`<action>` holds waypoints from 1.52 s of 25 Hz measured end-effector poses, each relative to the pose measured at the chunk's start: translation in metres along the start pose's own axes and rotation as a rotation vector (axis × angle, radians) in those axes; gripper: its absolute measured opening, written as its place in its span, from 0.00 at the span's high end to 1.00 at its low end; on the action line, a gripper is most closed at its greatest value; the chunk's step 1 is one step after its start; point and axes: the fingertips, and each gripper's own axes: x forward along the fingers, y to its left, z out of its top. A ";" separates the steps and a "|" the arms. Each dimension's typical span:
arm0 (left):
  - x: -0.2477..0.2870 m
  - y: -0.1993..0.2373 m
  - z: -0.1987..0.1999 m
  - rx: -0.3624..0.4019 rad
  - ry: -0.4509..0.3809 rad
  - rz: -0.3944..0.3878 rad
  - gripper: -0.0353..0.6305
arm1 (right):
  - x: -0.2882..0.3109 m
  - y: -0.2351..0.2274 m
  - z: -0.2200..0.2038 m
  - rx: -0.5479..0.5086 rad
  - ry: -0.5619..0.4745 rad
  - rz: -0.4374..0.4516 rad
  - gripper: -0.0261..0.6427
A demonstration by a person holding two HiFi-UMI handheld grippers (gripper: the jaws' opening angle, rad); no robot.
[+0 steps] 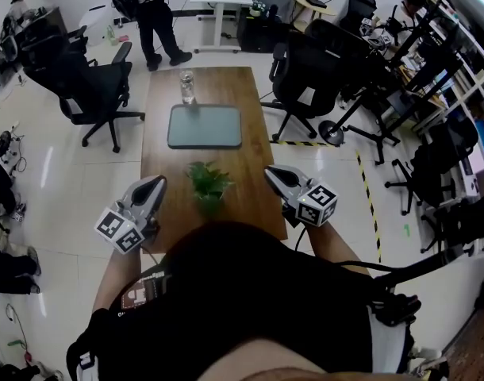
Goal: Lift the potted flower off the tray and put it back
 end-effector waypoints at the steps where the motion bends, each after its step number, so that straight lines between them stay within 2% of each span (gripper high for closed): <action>1: 0.000 0.001 -0.002 0.006 0.009 0.002 0.95 | 0.000 0.000 -0.001 0.002 0.002 -0.002 0.94; 6: 0.006 0.006 -0.022 0.040 0.086 -0.018 0.95 | 0.000 -0.005 -0.007 0.028 0.011 -0.016 0.94; 9: 0.008 0.011 -0.042 0.036 0.135 -0.031 0.91 | 0.002 -0.011 -0.017 0.065 0.019 -0.022 0.94; 14: 0.014 0.032 -0.093 0.008 0.246 -0.049 0.75 | 0.018 -0.031 -0.041 0.104 0.044 -0.034 0.94; 19: 0.017 0.044 -0.156 0.028 0.392 -0.106 0.59 | 0.040 -0.049 -0.064 0.153 0.043 -0.029 0.94; 22: 0.024 0.053 -0.201 0.078 0.494 -0.151 0.49 | 0.056 -0.059 -0.081 0.172 0.049 -0.027 0.94; 27: 0.032 0.048 -0.281 0.189 0.694 -0.277 0.23 | 0.074 -0.071 -0.116 0.200 0.063 -0.030 0.94; 30: 0.039 0.048 -0.325 0.224 0.776 -0.327 0.14 | 0.080 -0.076 -0.135 0.219 0.073 -0.033 0.94; 32: 0.049 0.048 -0.347 0.227 0.797 -0.337 0.10 | 0.081 -0.076 -0.146 0.236 0.085 -0.035 0.94; 35: 0.071 0.043 -0.365 0.241 0.786 -0.317 0.08 | 0.077 -0.077 -0.160 0.265 0.106 -0.038 0.94; 38: 0.095 0.041 -0.380 0.307 0.776 -0.278 0.08 | 0.072 -0.084 -0.173 0.274 0.115 -0.040 0.94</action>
